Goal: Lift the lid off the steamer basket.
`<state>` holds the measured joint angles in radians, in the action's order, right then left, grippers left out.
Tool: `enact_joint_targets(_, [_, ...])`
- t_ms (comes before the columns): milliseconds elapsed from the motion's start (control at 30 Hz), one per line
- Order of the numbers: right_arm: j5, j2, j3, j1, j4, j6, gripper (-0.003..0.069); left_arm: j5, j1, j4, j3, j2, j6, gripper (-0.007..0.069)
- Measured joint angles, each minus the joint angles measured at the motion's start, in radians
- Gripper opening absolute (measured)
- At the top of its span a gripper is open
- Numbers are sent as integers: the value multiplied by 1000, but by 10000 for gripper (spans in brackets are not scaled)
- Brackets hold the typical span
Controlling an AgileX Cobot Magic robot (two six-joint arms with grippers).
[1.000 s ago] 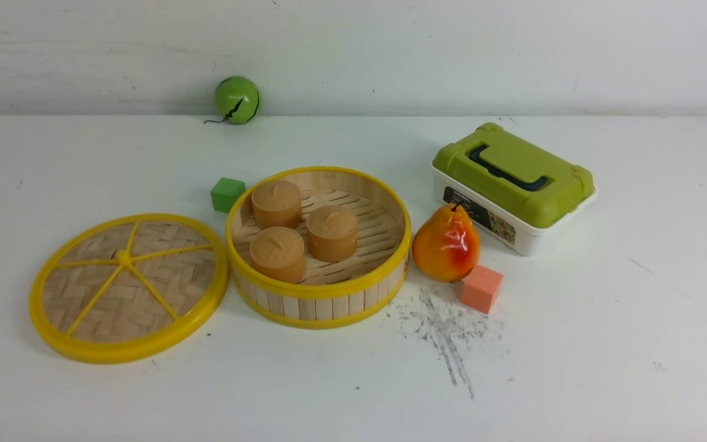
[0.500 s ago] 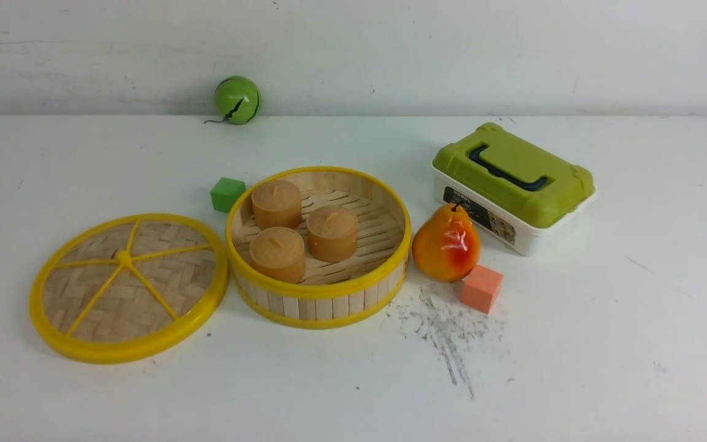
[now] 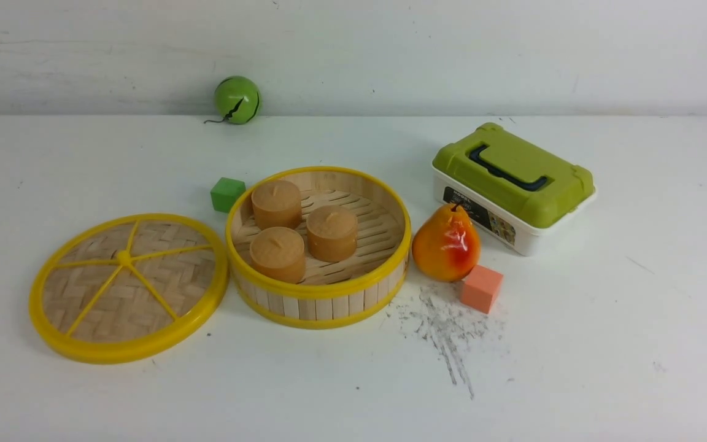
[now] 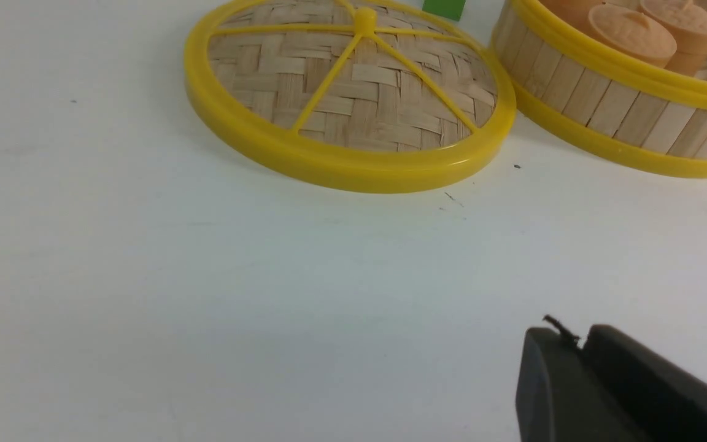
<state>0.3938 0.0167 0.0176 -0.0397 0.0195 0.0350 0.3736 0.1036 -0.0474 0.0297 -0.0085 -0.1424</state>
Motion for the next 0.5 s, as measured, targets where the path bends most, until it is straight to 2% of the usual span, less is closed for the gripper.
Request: enact_joint_targets(500, [0,0,0,0,0,0,240,0,0,0,0,0,0,76])
